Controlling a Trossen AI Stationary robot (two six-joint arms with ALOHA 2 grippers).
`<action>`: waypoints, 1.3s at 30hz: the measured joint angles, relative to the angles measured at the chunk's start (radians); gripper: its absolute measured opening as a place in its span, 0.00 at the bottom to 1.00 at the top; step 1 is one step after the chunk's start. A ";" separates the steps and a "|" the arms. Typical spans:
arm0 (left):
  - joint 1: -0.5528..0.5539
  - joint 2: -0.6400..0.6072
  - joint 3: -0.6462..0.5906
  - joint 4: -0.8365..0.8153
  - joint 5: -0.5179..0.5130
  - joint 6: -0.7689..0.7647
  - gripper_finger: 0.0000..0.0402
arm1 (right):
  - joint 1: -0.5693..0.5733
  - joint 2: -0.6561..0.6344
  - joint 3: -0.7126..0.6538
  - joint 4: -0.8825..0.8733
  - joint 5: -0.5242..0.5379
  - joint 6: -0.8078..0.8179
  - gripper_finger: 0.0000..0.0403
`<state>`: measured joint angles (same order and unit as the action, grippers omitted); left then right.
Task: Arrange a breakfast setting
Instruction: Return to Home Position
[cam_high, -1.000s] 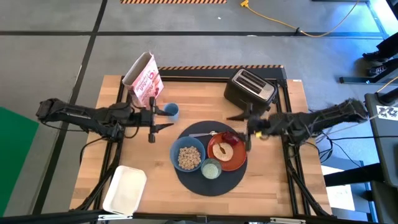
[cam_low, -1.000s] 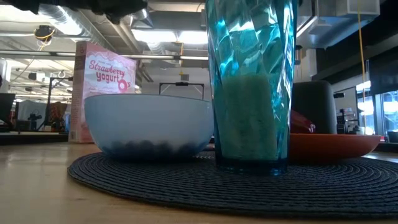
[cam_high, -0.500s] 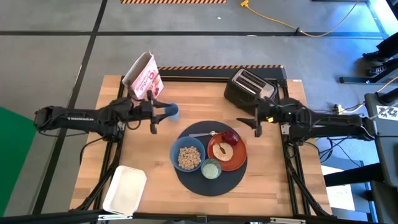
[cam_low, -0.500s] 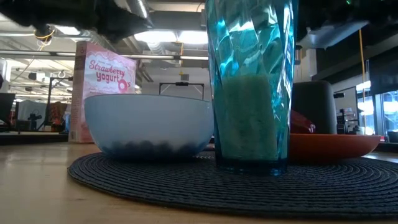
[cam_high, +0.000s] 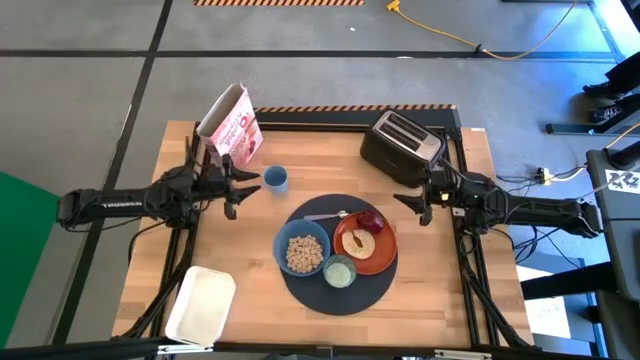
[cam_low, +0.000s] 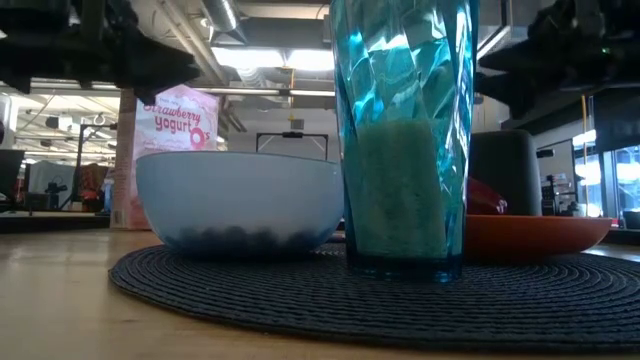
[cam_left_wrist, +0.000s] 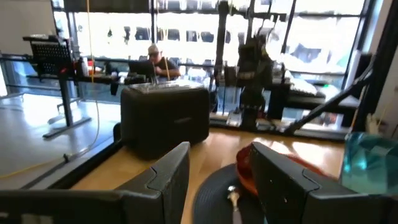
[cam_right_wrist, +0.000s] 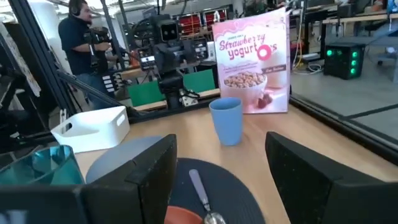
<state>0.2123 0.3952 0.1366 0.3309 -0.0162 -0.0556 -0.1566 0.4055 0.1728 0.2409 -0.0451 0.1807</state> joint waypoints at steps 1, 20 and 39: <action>0.000 -0.026 -0.011 0.000 0.000 -0.012 0.40 | 0.000 -0.015 -0.011 -0.005 0.000 0.013 0.58; -0.010 -0.280 -0.128 -0.072 0.084 -0.068 0.40 | 0.302 -0.082 -0.155 0.102 0.236 -0.079 0.58; -0.010 -0.393 -0.128 -0.170 0.113 -0.052 0.40 | 0.077 -0.372 -0.165 -0.142 -0.015 -0.035 0.58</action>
<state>0.2024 0.0017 0.0082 0.1606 0.0966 -0.1079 -0.0792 0.0332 0.0078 0.0986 -0.0605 0.1457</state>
